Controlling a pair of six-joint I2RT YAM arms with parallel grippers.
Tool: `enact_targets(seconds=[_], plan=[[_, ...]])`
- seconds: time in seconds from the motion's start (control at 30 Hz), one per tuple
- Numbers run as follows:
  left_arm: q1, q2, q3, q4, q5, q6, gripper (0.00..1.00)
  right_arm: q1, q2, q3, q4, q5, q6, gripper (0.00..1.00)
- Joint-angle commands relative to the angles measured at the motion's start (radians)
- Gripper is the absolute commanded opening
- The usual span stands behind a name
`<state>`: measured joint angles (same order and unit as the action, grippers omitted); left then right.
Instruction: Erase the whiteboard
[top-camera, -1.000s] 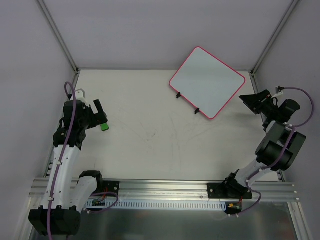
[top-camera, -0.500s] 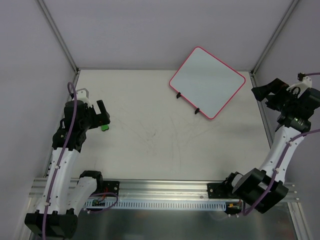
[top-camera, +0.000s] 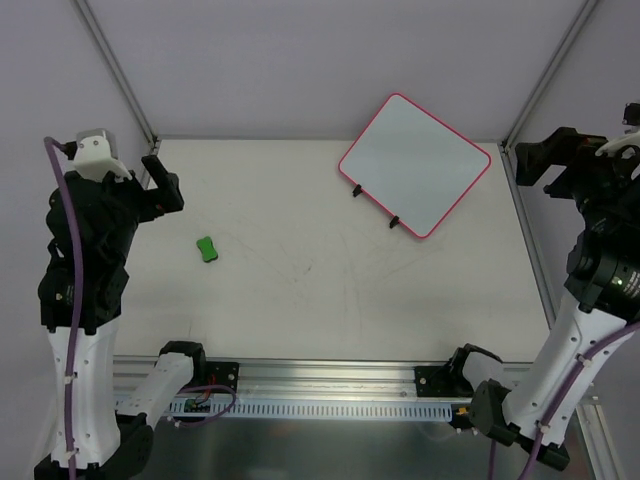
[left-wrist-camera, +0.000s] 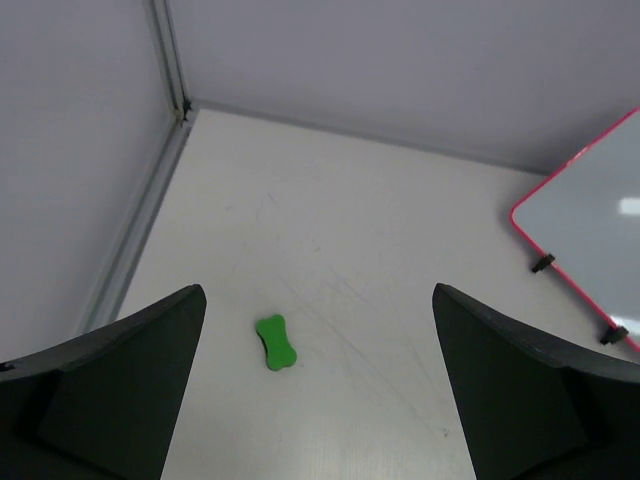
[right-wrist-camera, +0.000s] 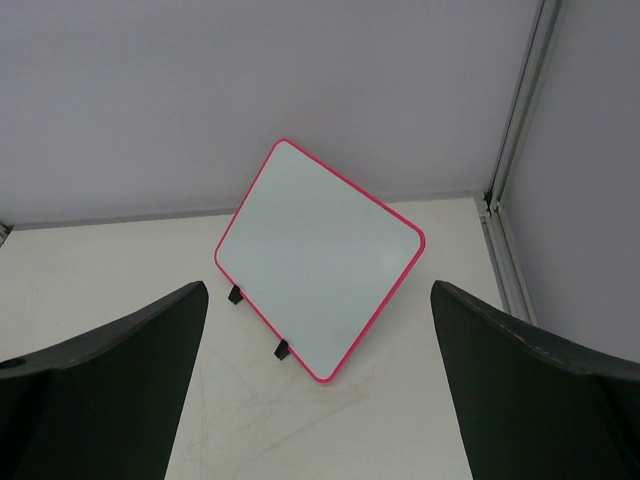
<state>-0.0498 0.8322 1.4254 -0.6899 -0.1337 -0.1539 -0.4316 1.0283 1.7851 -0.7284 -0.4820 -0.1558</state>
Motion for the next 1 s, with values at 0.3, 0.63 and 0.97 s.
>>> enact_targets(seconds=[0.3,0.63,0.97], plan=[[-0.1,-0.002,0.334,-0.056,-0.205,0.145,0.99,0.263,-0.04,0.195,-0.074,0.358,-0.14,0.99],[-0.14,-0.005,0.402,-0.053,-0.245,0.165,0.99,0.32,-0.082,0.192,-0.032,0.415,-0.159,0.99],[-0.159,0.018,0.454,-0.053,-0.254,0.166,0.99,0.327,-0.091,0.188,-0.019,0.401,-0.166,0.99]])
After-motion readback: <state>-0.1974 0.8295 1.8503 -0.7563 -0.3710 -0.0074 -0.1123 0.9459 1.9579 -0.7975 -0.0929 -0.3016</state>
